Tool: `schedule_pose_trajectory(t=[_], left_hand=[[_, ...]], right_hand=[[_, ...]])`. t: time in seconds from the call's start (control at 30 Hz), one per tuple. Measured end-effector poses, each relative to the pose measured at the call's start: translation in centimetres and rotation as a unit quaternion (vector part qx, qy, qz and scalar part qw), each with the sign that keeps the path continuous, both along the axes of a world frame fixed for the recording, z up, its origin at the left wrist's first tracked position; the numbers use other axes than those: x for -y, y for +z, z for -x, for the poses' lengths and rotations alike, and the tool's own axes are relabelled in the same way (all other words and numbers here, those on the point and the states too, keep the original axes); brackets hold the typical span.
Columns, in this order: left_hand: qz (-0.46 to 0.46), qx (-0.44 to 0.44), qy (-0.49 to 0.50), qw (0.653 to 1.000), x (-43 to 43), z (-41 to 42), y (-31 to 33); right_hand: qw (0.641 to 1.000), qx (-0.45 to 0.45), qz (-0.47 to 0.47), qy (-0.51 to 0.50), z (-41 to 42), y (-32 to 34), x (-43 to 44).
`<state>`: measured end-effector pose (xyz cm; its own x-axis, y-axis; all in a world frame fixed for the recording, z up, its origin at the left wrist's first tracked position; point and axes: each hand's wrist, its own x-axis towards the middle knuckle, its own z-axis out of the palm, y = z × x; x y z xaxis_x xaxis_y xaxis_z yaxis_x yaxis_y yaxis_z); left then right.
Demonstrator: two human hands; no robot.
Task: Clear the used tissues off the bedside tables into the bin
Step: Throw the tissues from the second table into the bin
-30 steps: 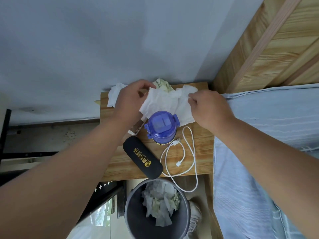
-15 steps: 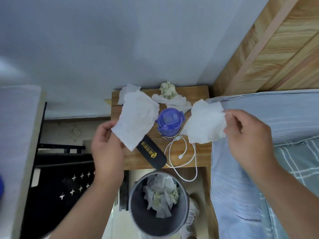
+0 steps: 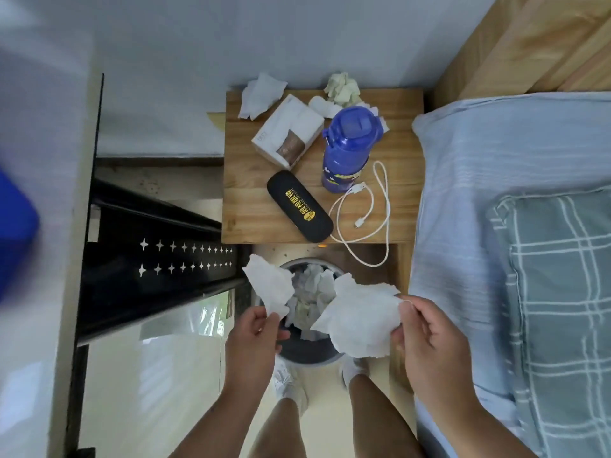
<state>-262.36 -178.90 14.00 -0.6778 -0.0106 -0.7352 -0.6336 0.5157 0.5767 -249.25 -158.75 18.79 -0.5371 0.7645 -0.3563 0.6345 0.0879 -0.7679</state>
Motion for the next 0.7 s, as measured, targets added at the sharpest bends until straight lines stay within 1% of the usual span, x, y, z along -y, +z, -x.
schedule_pose_trajectory(t=[0.2, 0.37, 0.4, 0.47, 0.53, 0.6, 0.67, 0.7], left_hand=[[0.073, 0.062, -0.098, 0.991, 2.0, -2.1, -5.5], [0.107, 0.101, -0.137, 0.98, 2.9, -2.5, -10.9], [0.112, 0.109, -0.149, 0.976, 3.1, -2.6, -11.9], [0.12, 0.134, -0.176, 0.968, 3.5, -2.7, -13.9], [0.121, 0.166, -0.188, 0.961, 3.4, -2.5, -15.0], [0.134, 0.177, -0.192, 0.956, 3.3, -2.4, -15.3], [0.14, 0.154, -0.195, 0.958, 3.0, -2.2, -14.6], [0.137, 0.134, -0.196, 0.962, 2.8, -2.2, -14.0]], right_hand=[[0.991, 0.116, 0.044, 0.051, -0.2, -9.4, 4.2], [0.98, 0.184, -0.012, 0.071, 0.7, -15.9, 5.8], [0.975, 0.205, -0.007, 0.079, 0.8, -16.9, 5.9], [0.959, 0.253, 0.043, 0.119, 1.1, -18.9, 5.7], [0.93, 0.308, 0.12, 0.161, 1.4, -20.0, 5.3], [0.91, 0.337, 0.153, 0.185, 1.4, -20.2, 4.7], [0.91, 0.331, 0.149, 0.2, 1.2, -19.3, 4.1], [0.916, 0.317, 0.143, 0.2, 1.1, -18.5, 3.8]])
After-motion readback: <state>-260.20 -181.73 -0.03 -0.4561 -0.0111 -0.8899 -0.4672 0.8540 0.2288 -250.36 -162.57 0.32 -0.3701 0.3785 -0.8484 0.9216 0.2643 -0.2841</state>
